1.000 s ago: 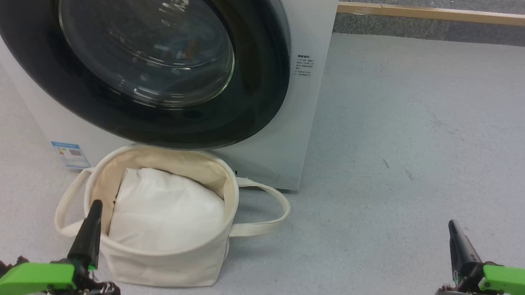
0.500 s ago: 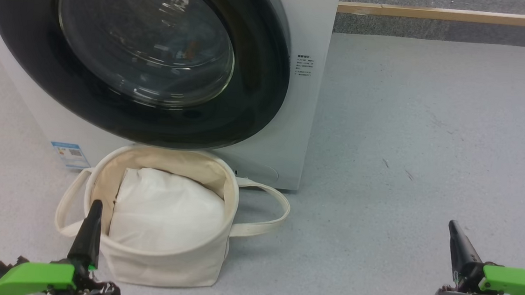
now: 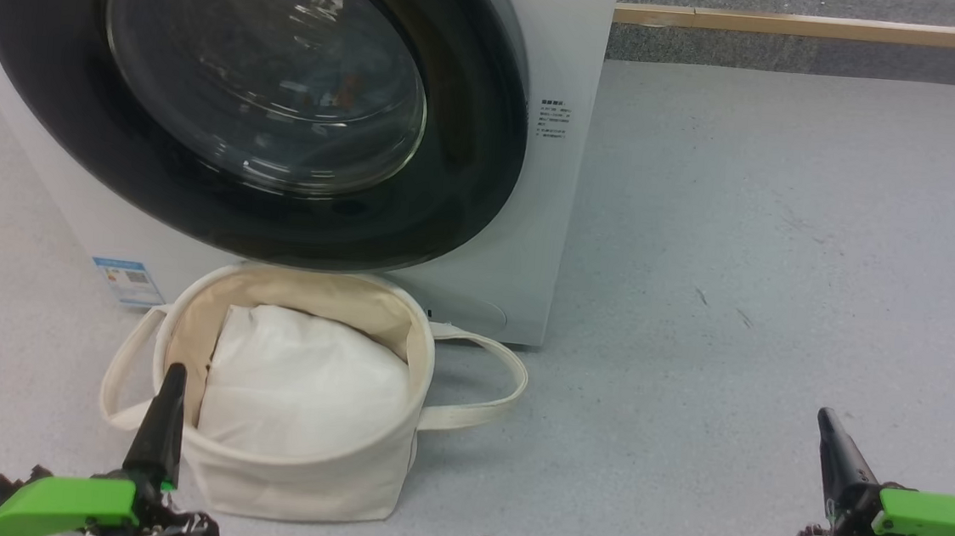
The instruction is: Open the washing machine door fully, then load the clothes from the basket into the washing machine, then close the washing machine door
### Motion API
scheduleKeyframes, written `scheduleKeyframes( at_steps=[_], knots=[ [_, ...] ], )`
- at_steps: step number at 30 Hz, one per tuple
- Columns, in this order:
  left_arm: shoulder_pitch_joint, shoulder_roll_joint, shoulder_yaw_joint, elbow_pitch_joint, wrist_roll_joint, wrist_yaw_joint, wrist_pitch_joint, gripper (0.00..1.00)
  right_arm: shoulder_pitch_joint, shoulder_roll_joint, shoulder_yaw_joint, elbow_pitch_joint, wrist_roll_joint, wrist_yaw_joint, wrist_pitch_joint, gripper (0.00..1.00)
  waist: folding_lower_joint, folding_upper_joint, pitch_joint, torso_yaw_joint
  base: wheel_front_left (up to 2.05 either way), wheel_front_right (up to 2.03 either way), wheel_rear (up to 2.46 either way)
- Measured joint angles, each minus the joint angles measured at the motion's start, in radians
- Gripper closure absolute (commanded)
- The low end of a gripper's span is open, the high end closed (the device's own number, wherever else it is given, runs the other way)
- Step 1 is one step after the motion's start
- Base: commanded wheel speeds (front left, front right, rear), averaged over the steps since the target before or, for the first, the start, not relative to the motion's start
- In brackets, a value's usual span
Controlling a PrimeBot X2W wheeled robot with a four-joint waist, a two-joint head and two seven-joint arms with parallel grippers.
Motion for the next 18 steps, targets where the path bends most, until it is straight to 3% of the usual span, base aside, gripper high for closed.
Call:
scheduleKeyframes(
  at_steps=[18],
  knots=[
    [0.0, 0.0, 0.0, 0.0, 0.0, 0.0, 0.0, 1.0, 0.0, -0.01, 0.013, 0.0, 0.009, 0.0, -0.001, 1.0, 0.0, 0.0, 0.0, 0.0, 0.0, 0.0, 0.0]
  ],
)
